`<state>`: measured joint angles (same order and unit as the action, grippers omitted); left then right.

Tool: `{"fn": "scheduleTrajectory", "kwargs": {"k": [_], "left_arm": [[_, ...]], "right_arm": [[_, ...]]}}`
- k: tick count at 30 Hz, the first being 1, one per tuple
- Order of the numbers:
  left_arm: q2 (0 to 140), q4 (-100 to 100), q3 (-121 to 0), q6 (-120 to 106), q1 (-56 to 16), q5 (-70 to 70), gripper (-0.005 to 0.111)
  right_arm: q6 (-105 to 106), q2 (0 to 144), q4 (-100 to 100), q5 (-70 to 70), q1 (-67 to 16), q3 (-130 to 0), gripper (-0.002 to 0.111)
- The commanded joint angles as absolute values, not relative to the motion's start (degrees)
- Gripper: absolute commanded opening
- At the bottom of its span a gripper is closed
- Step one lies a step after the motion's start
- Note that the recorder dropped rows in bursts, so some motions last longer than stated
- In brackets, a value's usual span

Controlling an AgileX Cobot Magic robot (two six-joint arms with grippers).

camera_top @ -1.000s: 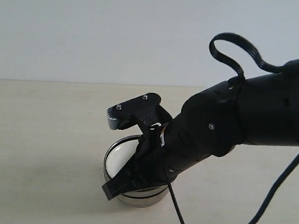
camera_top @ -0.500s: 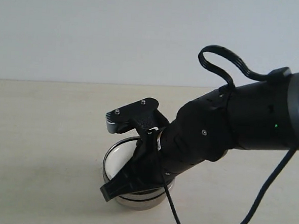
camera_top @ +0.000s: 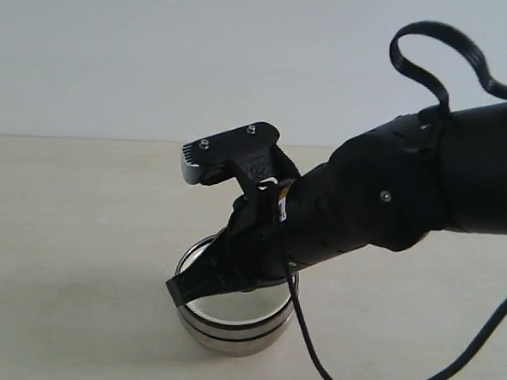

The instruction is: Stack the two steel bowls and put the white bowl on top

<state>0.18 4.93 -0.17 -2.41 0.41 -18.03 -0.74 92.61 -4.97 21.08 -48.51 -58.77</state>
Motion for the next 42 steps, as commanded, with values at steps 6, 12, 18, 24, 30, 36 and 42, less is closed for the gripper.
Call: {"fn": "scheduleTrajectory", "kwargs": {"k": [6, 12, 18, 24, 30, 36, 42], "left_arm": [[0.00, 4.93, 0.00, -2.14, 0.12, -17.60, 0.004], [0.00, 4.93, 0.00, -2.14, 0.12, -17.60, 0.004], [0.00, 4.93, 0.00, -2.14, 0.12, -17.60, 0.004], [0.00, 4.93, 0.00, -2.14, 0.12, -17.60, 0.004], [0.00, 4.93, 0.00, -2.14, 0.12, -17.60, 0.004], [0.00, 4.93, 0.00, -2.14, 0.12, -17.60, 0.004], [0.00, 4.93, 0.00, -2.14, 0.12, -17.60, 0.004]], "right_arm": [[0.63, 85.25, -4.79, 28.72, -48.57, -58.62, 0.000], [0.00, 85.23, -5.37, 30.56, -48.57, -53.87, 0.000], [0.00, 85.23, -5.37, 19.65, -48.57, -46.93, 0.000], [-1.36, 85.62, -5.37, 7.50, -48.57, -43.80, 0.000], [-2.44, 91.41, -5.37, 6.47, -48.57, -43.80, 0.000], [-2.44, 92.04, -5.37, 4.71, -48.57, -43.80, 0.000], [-2.44, 89.41, -5.37, 5.20, -48.57, -44.14, 0.000]]}}
